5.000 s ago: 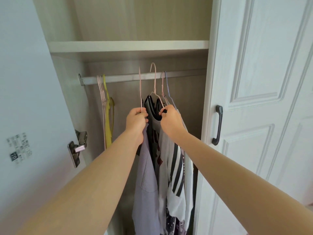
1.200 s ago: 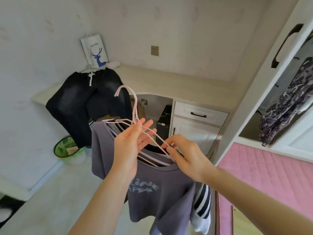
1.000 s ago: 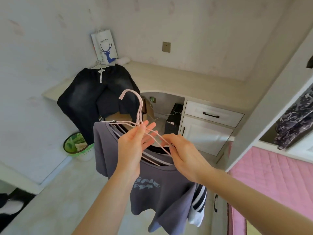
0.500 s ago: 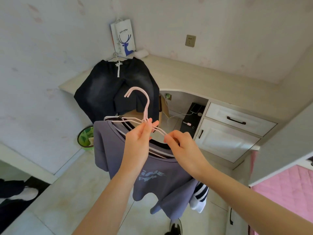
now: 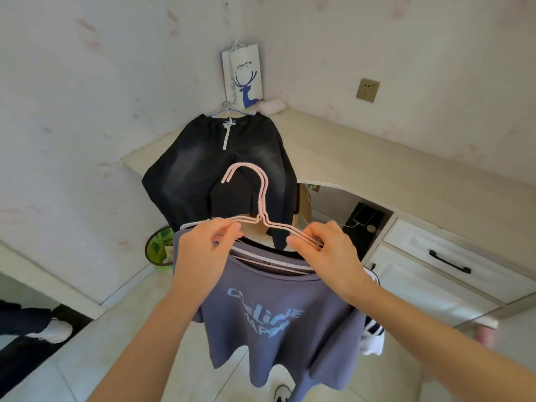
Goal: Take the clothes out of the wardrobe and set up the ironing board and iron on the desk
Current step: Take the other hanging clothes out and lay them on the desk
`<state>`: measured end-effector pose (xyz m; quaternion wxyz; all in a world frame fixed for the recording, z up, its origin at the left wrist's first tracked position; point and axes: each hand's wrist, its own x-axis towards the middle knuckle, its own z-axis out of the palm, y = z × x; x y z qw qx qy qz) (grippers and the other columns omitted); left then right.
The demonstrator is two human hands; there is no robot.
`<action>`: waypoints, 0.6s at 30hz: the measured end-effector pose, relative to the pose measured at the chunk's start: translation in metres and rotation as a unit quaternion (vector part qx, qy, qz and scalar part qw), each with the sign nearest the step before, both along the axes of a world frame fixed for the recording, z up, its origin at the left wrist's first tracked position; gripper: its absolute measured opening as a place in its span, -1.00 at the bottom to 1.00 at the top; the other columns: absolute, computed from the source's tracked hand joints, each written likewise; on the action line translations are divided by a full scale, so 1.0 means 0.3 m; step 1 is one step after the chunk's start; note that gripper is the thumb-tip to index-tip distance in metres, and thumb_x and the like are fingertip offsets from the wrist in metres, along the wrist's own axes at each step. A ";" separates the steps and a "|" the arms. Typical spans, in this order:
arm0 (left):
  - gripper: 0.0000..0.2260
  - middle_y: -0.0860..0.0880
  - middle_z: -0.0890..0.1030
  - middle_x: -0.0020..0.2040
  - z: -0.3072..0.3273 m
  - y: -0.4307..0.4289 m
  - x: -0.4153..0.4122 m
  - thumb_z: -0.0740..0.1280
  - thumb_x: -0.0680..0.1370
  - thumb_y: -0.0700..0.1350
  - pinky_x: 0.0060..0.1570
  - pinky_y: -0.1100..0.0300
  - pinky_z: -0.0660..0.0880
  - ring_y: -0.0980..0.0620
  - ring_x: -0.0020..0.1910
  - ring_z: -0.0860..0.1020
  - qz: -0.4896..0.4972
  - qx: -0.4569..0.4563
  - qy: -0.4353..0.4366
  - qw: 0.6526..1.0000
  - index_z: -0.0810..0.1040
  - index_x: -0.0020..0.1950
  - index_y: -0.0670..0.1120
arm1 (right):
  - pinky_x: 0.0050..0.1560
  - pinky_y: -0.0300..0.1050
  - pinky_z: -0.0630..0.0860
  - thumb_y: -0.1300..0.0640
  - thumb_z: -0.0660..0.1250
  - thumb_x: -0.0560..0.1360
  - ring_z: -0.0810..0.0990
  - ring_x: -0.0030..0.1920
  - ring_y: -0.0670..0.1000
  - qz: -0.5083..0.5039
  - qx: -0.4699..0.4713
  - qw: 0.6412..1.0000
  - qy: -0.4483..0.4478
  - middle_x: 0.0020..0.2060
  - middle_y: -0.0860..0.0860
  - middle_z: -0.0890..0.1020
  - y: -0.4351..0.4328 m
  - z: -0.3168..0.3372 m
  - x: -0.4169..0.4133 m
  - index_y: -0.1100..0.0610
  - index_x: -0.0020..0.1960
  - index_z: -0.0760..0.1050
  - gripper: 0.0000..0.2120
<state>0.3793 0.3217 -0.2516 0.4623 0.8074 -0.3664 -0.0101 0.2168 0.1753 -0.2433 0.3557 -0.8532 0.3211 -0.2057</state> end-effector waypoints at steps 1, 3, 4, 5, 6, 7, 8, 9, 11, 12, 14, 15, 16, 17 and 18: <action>-0.81 -0.02 0.63 -0.04 0.002 -0.013 0.031 0.37 0.52 -0.10 -0.10 0.40 0.48 0.11 -0.08 0.56 0.027 0.009 -0.021 0.999 0.64 0.09 -0.12 | -0.23 -0.24 0.33 -0.12 0.34 0.48 0.43 -0.15 -0.13 0.001 -0.007 1.000 -0.001 -0.32 -0.11 0.46 -0.038 -0.001 0.015 -0.02 -0.28 0.47 -0.76; -0.77 0.02 0.57 -0.02 0.007 -0.042 0.089 0.42 0.49 -0.09 -0.09 0.42 0.35 0.08 -0.01 0.49 0.043 0.022 -0.077 0.996 0.59 0.12 -0.09 | -0.25 -0.24 0.34 -0.12 0.35 0.47 0.43 -0.19 -0.14 0.005 -0.021 1.000 -0.005 -0.35 -0.12 0.45 -0.106 -0.001 0.044 -0.01 -0.30 0.48 -0.75; -0.72 0.06 0.55 0.00 0.007 -0.059 0.117 0.43 0.48 -0.09 -0.04 0.41 0.32 0.09 0.04 0.45 0.028 0.033 -0.086 0.995 0.57 0.17 -0.07 | -0.26 -0.25 0.34 -0.12 0.36 0.47 0.43 -0.21 -0.14 0.009 -0.027 1.000 -0.009 -0.37 -0.11 0.44 -0.136 0.000 0.060 0.00 -0.31 0.49 -0.74; -0.68 0.10 0.53 0.05 0.003 -0.077 0.144 0.42 0.48 -0.07 0.01 0.38 0.31 0.12 0.08 0.42 0.004 0.049 -0.078 0.996 0.54 0.23 -0.04 | -0.27 -0.25 0.34 -0.11 0.36 0.47 0.43 -0.23 -0.13 0.015 -0.030 0.999 -0.012 -0.38 -0.11 0.44 -0.165 0.000 0.077 0.02 -0.31 0.50 -0.73; -0.64 0.13 0.51 0.10 -0.008 -0.092 0.171 0.41 0.49 -0.05 0.06 0.36 0.30 0.15 0.12 0.41 -0.019 0.069 -0.060 0.996 0.50 0.28 0.00 | -0.28 -0.25 0.34 -0.11 0.37 0.47 0.44 -0.23 -0.13 0.020 -0.031 0.999 -0.013 -0.38 -0.10 0.44 -0.192 0.001 0.093 0.04 -0.31 0.52 -0.73; -0.63 0.16 0.49 0.14 -0.021 -0.107 0.196 0.39 0.50 -0.04 0.10 0.36 0.29 0.18 0.15 0.40 -0.035 0.087 -0.041 0.995 0.48 0.31 0.03 | -0.28 -0.24 0.34 -0.11 0.36 0.47 0.44 -0.23 -0.12 0.027 -0.030 0.999 -0.012 -0.38 -0.09 0.44 -0.219 0.001 0.110 0.06 -0.30 0.53 -0.72; -0.63 0.17 0.48 0.16 -0.036 -0.119 0.220 0.38 0.51 -0.02 0.11 0.36 0.29 0.19 0.16 0.40 -0.043 0.100 -0.023 0.994 0.47 0.32 0.04 | -0.27 -0.22 0.36 -0.11 0.36 0.47 0.44 -0.21 -0.11 0.033 -0.028 0.999 -0.010 -0.37 -0.08 0.44 -0.242 0.002 0.125 0.07 -0.29 0.54 -0.71; -0.63 0.17 0.48 0.17 -0.051 -0.131 0.243 0.37 0.52 -0.02 0.11 0.36 0.29 0.19 0.15 0.41 -0.045 0.110 -0.010 0.993 0.47 0.32 0.05 | -0.25 -0.21 0.36 -0.11 0.35 0.47 0.44 -0.20 -0.11 0.039 -0.026 0.999 -0.008 -0.37 -0.07 0.44 -0.265 0.002 0.140 0.08 -0.28 0.55 -0.71; -0.67 0.14 0.49 0.14 -0.074 -0.155 0.285 0.35 0.53 -0.02 0.10 0.36 0.31 0.17 0.11 0.43 -0.037 0.121 -0.001 0.992 0.50 0.30 0.04 | -0.23 -0.20 0.37 -0.11 0.35 0.48 0.44 -0.20 -0.10 0.047 -0.022 0.999 -0.009 -0.37 -0.06 0.45 -0.307 0.006 0.169 0.08 -0.26 0.56 -0.72; -0.70 0.10 0.52 0.12 -0.083 -0.167 0.305 0.34 0.54 -0.03 0.07 0.39 0.32 0.16 0.07 0.45 -0.031 0.120 -0.002 0.992 0.52 0.27 0.00 | -0.23 -0.19 0.37 -0.11 0.35 0.48 0.44 -0.20 -0.10 0.048 -0.019 0.999 -0.011 -0.37 -0.06 0.45 -0.329 0.008 0.185 0.08 -0.26 0.57 -0.72; -0.78 0.00 0.57 0.05 -0.095 -0.192 0.343 0.33 0.55 -0.10 -0.03 0.48 0.32 0.13 -0.02 0.48 -0.018 0.103 -0.002 0.994 0.56 0.19 -0.09 | -0.23 -0.20 0.36 -0.10 0.36 0.48 0.44 -0.20 -0.09 0.047 -0.018 0.999 -0.013 -0.37 -0.07 0.45 -0.370 0.011 0.222 0.09 -0.25 0.58 -0.73; -0.82 -0.04 0.59 0.02 -0.097 -0.206 0.360 0.32 0.56 -0.13 -0.06 0.49 0.34 0.11 -0.06 0.51 -0.012 0.092 0.002 0.996 0.56 0.14 -0.11 | -0.24 -0.22 0.36 -0.10 0.36 0.47 0.44 -0.20 -0.10 0.047 -0.020 0.999 -0.013 -0.37 -0.07 0.46 -0.389 0.012 0.242 0.09 -0.25 0.58 -0.73; -0.87 -0.04 0.60 -0.02 -0.095 -0.220 0.376 0.32 0.56 -0.14 -0.09 0.49 0.37 0.11 -0.10 0.53 -0.007 0.082 0.005 0.997 0.56 0.09 -0.11 | -0.25 -0.23 0.35 -0.10 0.36 0.47 0.44 -0.20 -0.10 0.048 -0.024 0.998 -0.013 -0.37 -0.08 0.46 -0.407 0.013 0.266 0.08 -0.26 0.57 -0.73; -0.91 -0.02 0.61 -0.05 -0.091 -0.234 0.393 0.32 0.56 -0.14 -0.13 0.49 0.38 0.13 -0.12 0.54 -0.003 0.072 0.005 0.997 0.55 0.05 -0.08 | -0.26 -0.26 0.34 -0.11 0.36 0.46 0.44 -0.19 -0.11 0.048 -0.029 0.998 -0.016 -0.38 -0.09 0.47 -0.426 0.013 0.291 0.07 -0.26 0.57 -0.72; -0.93 0.01 0.61 -0.09 -0.085 -0.249 0.413 0.31 0.56 -0.13 -0.16 0.52 0.39 0.16 -0.13 0.55 0.003 0.062 0.001 0.998 0.54 0.03 -0.06 | -0.27 -0.28 0.34 -0.12 0.36 0.45 0.44 -0.19 -0.11 0.048 -0.033 0.998 -0.024 -0.39 -0.09 0.47 -0.443 0.015 0.316 0.07 -0.27 0.57 -0.72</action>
